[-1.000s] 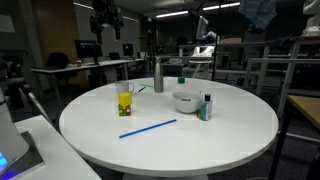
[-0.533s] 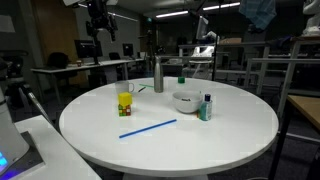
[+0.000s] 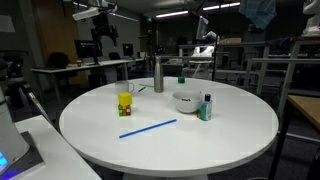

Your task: Move the mug forward

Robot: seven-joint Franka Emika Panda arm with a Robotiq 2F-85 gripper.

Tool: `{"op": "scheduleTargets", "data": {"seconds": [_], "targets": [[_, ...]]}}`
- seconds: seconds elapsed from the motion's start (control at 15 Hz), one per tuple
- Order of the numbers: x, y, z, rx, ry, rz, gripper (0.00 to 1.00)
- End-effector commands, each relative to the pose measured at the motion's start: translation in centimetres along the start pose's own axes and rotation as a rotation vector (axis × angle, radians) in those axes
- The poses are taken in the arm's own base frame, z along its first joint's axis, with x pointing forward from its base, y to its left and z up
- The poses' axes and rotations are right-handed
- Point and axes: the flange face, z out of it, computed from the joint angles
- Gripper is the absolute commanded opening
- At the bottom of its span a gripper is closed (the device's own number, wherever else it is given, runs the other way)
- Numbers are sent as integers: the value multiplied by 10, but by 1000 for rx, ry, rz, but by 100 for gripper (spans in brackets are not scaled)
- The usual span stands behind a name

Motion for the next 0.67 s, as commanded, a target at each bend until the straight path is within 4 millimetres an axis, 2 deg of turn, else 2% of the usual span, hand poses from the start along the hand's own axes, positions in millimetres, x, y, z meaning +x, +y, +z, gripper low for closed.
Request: {"op": "scheduleTargets", "data": {"seconds": [0.0,0.33,0.6], "targets": [[39,-15,28,27,2,-9,100],[66,-42,85,42,-70,-75,100],[88,-65,116,77,-118,-117,100]]}}
